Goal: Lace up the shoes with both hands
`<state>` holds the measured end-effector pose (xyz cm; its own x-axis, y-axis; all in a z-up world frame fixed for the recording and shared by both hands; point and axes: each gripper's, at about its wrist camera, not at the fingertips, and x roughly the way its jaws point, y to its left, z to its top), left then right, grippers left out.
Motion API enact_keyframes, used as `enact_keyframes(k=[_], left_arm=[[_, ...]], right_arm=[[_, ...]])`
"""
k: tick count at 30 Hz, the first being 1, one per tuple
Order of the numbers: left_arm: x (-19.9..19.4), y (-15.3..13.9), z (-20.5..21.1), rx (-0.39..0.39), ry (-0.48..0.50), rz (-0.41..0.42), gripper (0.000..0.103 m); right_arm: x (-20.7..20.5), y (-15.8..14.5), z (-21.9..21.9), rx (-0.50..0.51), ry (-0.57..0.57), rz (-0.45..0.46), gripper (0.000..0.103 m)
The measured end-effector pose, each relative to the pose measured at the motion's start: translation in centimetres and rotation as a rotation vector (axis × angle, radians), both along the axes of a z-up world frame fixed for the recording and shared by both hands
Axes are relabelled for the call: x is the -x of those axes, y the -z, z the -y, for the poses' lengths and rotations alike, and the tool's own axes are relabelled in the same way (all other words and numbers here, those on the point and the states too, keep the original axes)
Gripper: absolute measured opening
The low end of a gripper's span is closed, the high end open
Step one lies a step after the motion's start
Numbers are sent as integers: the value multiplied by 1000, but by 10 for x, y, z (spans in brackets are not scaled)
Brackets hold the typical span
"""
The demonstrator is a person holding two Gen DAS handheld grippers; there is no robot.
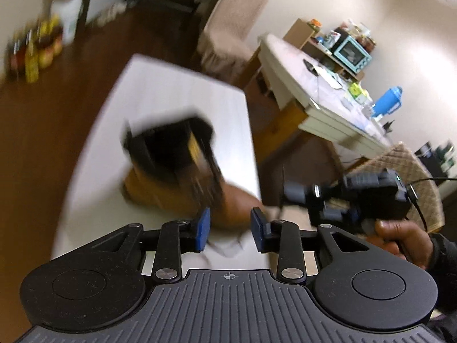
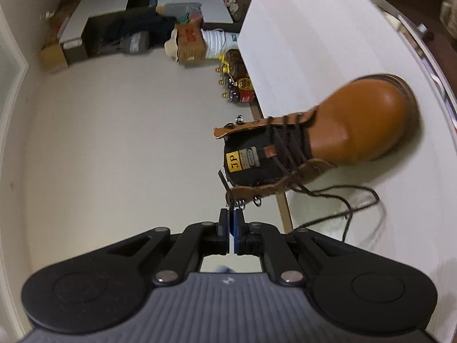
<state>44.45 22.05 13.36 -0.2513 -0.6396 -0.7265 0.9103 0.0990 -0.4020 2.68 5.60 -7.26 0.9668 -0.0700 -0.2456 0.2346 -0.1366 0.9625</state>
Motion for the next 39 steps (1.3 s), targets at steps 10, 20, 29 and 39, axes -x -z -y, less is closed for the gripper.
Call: enact_keyframes(k=[10, 20, 29, 39], left_arm=[[-48, 27, 123, -203, 292, 47, 36], [-34, 79, 162, -326, 519, -45, 38], [-42, 104, 171, -301, 528, -221, 15], [-50, 109, 174, -291, 526, -266, 15]], right_arm=[[-37, 14, 8, -61, 58, -65, 3], [-47, 34, 18, -149, 43, -97, 3], [-59, 56, 40, -257, -140, -60, 4], [-71, 75, 51, -365, -215, -39, 4]])
